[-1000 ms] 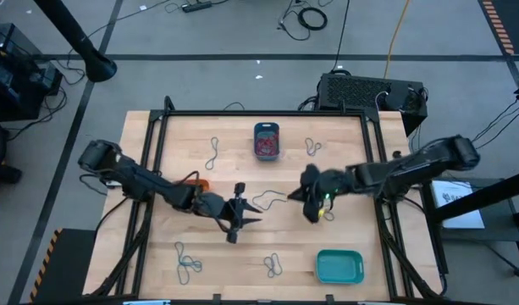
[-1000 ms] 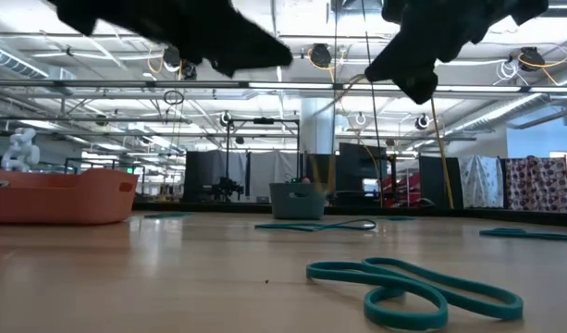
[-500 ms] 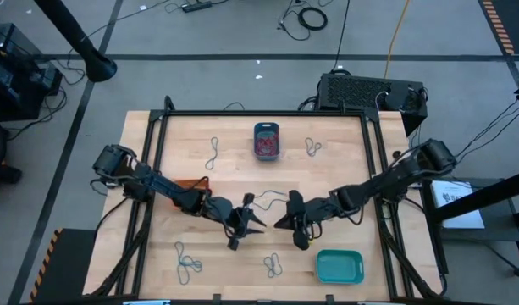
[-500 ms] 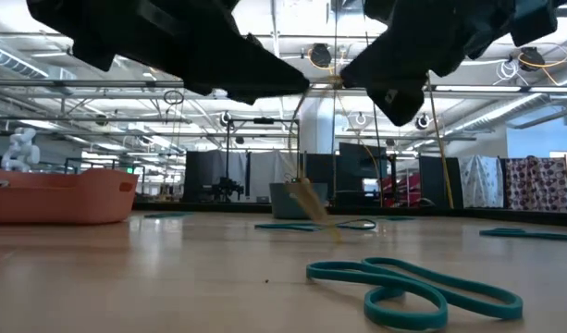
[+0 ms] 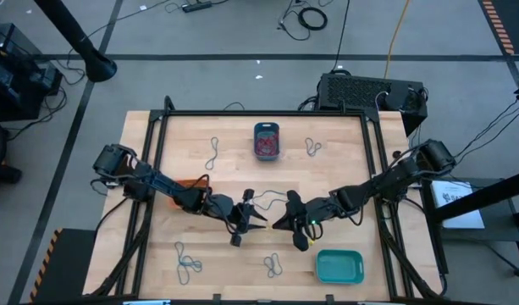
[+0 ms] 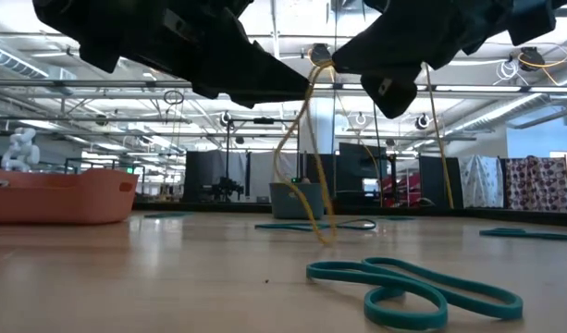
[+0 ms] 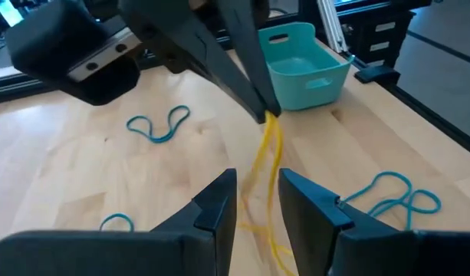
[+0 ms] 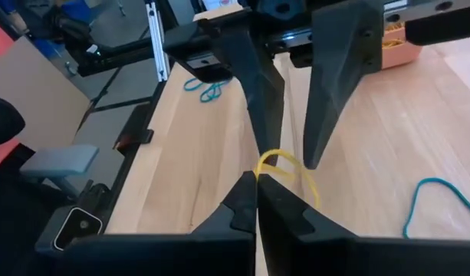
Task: Sort rubber bands into baskets
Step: Put the yellow rubber band into the orange bin, then put the center blue rubber band into the light blue bin
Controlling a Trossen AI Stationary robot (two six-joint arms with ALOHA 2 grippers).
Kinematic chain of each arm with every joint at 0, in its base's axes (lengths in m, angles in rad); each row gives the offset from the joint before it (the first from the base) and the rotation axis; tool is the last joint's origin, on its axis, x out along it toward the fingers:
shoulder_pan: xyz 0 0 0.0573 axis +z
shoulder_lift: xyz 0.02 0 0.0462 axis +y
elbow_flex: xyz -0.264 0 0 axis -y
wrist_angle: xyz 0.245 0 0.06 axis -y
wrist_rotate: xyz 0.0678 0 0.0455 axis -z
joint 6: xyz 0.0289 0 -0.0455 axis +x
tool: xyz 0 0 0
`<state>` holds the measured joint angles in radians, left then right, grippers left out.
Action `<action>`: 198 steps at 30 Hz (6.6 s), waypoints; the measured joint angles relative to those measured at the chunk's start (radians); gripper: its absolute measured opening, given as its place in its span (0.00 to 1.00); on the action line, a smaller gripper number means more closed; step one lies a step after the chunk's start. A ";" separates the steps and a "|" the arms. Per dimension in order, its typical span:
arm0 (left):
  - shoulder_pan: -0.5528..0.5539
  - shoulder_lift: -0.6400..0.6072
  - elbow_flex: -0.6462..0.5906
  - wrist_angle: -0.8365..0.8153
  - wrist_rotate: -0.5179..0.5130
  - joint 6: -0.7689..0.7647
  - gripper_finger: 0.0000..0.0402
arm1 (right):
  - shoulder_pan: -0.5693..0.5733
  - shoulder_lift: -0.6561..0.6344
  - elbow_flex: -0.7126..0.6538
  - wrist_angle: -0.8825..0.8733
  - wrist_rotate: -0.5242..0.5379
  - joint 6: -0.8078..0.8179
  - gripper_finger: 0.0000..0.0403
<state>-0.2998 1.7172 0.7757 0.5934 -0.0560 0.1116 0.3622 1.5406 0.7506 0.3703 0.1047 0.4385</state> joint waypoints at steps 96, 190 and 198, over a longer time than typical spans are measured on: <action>0.009 -0.520 0.230 -2.015 -0.243 -0.883 0.04 | -0.040 -0.001 0.000 -0.085 0.025 -0.040 0.40; -0.054 -0.346 -0.372 0.075 -0.334 -0.157 0.28 | 0.097 -0.389 0.079 -0.517 -0.325 0.392 0.00; -0.054 -0.346 -0.372 0.065 -0.334 -0.155 0.28 | 0.274 -0.377 0.190 -0.778 -0.217 0.684 0.00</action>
<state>-0.3534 1.3712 0.4038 0.6588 -0.3900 -0.0433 0.6363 1.1641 0.9401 -0.4080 -0.1122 1.1225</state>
